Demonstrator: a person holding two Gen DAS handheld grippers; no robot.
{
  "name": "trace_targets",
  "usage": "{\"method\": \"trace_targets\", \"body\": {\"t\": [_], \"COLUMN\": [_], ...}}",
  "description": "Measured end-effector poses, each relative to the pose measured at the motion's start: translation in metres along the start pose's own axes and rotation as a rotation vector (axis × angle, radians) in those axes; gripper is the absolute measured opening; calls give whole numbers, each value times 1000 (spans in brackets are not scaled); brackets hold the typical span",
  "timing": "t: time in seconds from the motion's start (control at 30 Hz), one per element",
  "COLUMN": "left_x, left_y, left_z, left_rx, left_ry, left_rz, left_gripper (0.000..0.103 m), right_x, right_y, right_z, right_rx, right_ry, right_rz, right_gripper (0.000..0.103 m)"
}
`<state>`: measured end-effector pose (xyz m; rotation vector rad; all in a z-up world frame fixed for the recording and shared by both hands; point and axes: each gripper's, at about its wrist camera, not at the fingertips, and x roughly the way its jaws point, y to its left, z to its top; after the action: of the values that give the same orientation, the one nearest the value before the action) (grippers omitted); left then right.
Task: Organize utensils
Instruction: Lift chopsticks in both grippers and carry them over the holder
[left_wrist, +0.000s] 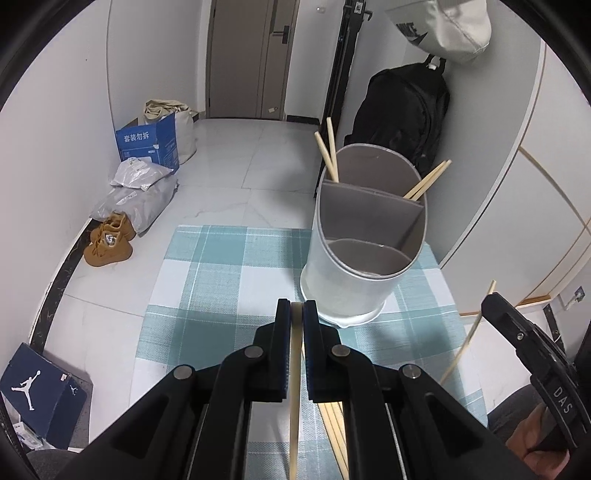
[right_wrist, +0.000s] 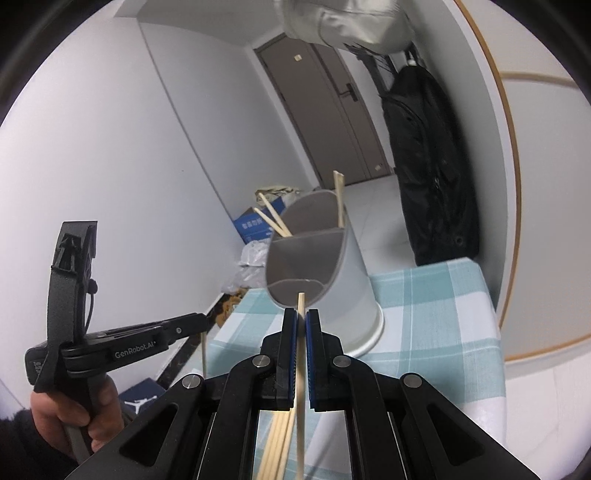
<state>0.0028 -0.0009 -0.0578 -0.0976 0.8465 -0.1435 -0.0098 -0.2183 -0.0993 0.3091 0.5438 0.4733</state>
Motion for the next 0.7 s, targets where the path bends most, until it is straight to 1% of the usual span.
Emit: {"method": "trace_targets", "body": {"t": [0.2, 0.53, 0.7], "left_x": [-9, -17, -20], "left_y": [-2, -1, -5], "left_z": [2, 13, 19], "left_rx": [18, 12, 25], "left_ry": [-32, -60, -77], "left_rz": [-20, -53, -67], "left_gripper": [2, 2, 2], "right_x": [-5, -5, -6], "right_y": [11, 26, 30], "right_z": [8, 12, 18], "right_rx": [-36, -66, -78], "right_ry": [-21, -32, -47], "right_rz": [-11, 1, 7], "right_gripper": [4, 4, 4]}}
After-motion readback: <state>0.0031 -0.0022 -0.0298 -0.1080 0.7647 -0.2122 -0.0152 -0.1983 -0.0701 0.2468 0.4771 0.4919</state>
